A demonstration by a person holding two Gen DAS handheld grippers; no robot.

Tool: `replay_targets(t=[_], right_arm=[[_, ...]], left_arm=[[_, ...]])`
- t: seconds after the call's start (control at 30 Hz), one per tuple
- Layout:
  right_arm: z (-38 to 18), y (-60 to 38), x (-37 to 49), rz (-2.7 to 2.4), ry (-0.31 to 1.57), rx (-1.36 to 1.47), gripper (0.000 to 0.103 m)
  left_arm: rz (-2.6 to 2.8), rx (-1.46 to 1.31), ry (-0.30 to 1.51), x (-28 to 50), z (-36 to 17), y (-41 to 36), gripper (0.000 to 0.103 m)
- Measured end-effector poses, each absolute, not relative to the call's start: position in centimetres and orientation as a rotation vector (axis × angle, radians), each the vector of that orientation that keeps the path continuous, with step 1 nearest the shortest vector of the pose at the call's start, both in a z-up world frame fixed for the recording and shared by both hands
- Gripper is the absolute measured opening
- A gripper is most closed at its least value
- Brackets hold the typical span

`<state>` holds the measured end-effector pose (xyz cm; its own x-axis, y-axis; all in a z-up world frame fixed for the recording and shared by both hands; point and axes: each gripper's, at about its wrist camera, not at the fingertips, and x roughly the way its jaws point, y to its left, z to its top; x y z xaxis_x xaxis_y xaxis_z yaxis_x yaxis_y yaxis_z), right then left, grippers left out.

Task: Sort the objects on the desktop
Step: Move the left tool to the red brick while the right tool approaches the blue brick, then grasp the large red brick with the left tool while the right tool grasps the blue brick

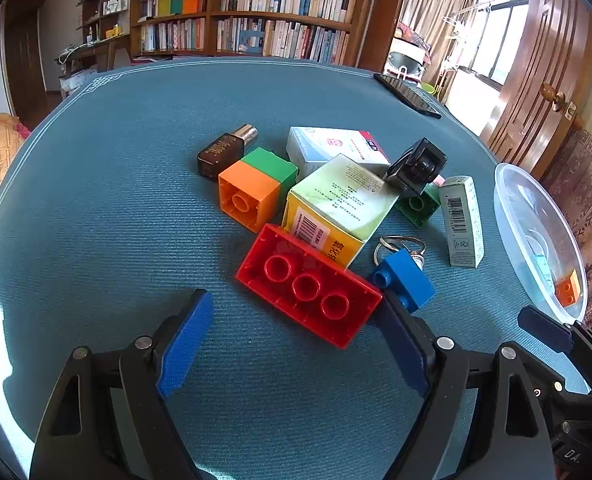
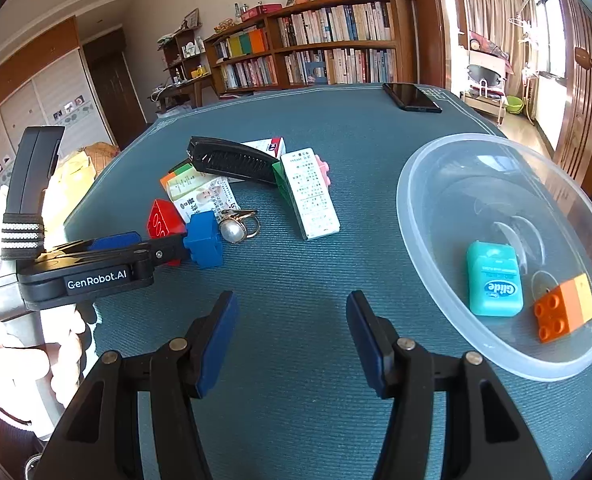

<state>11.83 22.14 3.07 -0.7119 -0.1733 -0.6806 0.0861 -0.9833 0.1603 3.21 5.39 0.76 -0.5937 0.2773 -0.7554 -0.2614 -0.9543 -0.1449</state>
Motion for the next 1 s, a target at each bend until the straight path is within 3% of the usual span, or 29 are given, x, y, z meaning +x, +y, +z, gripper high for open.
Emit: replay_targets(t=[0.5,0.53,0.6,1.0], right_arm=[[2.9,21.2,11.6,-2.746,-0.164,1.125,0.061],[2.9,21.1,11.5,-2.745,-0.164,1.123,0.061],[2.9,20.9,11.4,-2.742,-0.162,1.120,0.061],[3.2,19.1,9.8,-2.694,-0.167,1.096,0.061]], left_arm=[[2.569,-1.192,0.049,2.0,0.8,5.3,0.086],[2.573,-1.188,0.054,2.1,0.7,5.2,0.085],[2.589,-1.179,0.070,2.3,0.7,5.1,0.072],[2.730,-1.083,0.078,3.8,2.1,3.1,0.072]])
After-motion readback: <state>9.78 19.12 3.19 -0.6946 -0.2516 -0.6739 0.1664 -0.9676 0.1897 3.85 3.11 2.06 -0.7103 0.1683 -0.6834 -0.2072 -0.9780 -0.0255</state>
